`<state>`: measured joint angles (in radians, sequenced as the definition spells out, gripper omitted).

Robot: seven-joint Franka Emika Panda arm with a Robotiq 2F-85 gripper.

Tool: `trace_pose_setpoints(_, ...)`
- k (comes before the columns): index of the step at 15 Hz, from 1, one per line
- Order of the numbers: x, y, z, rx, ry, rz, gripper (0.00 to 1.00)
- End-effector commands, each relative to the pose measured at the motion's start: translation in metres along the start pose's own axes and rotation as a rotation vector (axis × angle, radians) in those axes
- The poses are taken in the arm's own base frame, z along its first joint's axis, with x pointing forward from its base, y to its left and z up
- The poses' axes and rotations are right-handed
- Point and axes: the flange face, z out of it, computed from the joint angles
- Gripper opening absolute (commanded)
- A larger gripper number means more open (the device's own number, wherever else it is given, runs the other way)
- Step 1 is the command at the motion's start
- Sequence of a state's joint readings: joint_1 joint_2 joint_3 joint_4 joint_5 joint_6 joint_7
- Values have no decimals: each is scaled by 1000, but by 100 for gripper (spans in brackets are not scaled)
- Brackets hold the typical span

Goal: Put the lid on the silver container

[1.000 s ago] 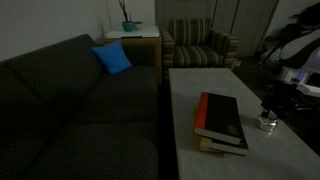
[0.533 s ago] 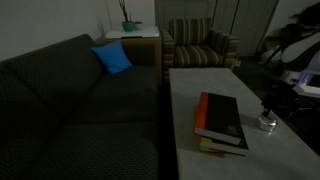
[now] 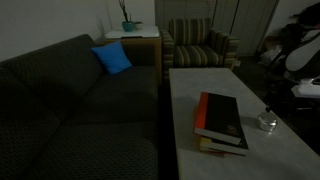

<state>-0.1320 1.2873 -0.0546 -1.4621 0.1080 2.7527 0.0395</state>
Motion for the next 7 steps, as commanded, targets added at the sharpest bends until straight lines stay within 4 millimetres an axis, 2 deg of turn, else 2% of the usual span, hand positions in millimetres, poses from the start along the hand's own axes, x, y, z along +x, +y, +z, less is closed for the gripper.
trace_pose_setpoints(1,-32,0,-31,-72,44,14,100)
trace_pose_setpoints(7,-68,-6,-50,-155,64,-11,100)
